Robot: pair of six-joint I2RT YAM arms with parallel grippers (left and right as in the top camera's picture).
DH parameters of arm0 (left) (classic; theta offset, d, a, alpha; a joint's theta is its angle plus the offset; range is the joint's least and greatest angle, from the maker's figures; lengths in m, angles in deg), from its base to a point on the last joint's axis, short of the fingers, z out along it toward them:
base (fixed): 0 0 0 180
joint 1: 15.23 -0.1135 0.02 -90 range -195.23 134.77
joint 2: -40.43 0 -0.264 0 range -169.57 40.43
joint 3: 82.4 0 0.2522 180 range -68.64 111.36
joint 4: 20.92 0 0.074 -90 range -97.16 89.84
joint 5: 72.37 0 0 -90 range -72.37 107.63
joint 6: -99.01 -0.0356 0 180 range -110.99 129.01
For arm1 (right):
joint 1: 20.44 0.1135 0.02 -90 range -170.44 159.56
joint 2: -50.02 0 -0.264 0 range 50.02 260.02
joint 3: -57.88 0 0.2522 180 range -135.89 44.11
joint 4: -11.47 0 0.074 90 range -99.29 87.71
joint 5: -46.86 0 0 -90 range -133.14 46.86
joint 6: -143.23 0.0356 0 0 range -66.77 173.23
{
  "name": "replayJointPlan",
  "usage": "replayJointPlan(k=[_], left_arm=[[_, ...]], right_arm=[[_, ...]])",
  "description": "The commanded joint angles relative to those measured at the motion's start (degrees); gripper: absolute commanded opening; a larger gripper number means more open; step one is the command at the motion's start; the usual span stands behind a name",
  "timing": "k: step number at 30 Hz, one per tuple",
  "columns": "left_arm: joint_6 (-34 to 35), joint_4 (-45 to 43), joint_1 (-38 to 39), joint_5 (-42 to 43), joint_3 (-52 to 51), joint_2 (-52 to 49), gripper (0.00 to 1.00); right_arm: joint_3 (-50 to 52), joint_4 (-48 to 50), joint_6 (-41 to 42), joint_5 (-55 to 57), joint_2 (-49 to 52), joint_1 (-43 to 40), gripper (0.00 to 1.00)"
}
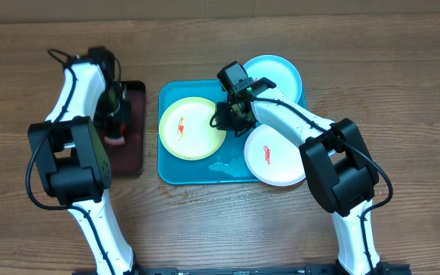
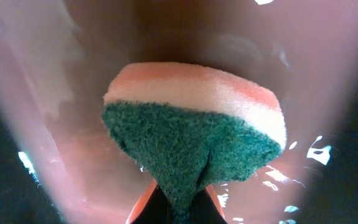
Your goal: Clean dirty plates on tray and stack at the side
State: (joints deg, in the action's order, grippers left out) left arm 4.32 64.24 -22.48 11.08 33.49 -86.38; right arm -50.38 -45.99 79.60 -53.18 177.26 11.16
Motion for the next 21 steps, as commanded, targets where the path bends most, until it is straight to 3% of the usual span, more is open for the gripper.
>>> replayJointPlan(k=[1, 6, 9, 13, 21], left_arm=[[-0.5, 4.7, -0.1, 9.0, 10.4, 0.6, 0.04], [-0.5, 12.7, 1.7, 19.6, 21.4, 0.6, 0.04], [-0.5, 13.4, 4.2, 21.9, 22.5, 0.6, 0.04], [0.3, 13.0, 8.3, 21.8, 20.1, 0.5, 0.04], [12.2, 4.2, 15.7, 17.0, 7.9, 0.5, 0.04]], right_arm=[[-0.3, -0.6, 0.5, 0.9, 2.1, 0.2, 0.04], [-0.3, -1.1, 0.5, -1.8, 2.1, -0.3, 0.04], [-0.3, -1.4, 0.5, -2.7, 2.1, -0.7, 0.04], [-0.3, -1.8, 0.5, -3.1, 2.1, -1.1, 0.04], [-0.3, -2.1, 0.5, -3.1, 2.1, -1.5, 0.04]])
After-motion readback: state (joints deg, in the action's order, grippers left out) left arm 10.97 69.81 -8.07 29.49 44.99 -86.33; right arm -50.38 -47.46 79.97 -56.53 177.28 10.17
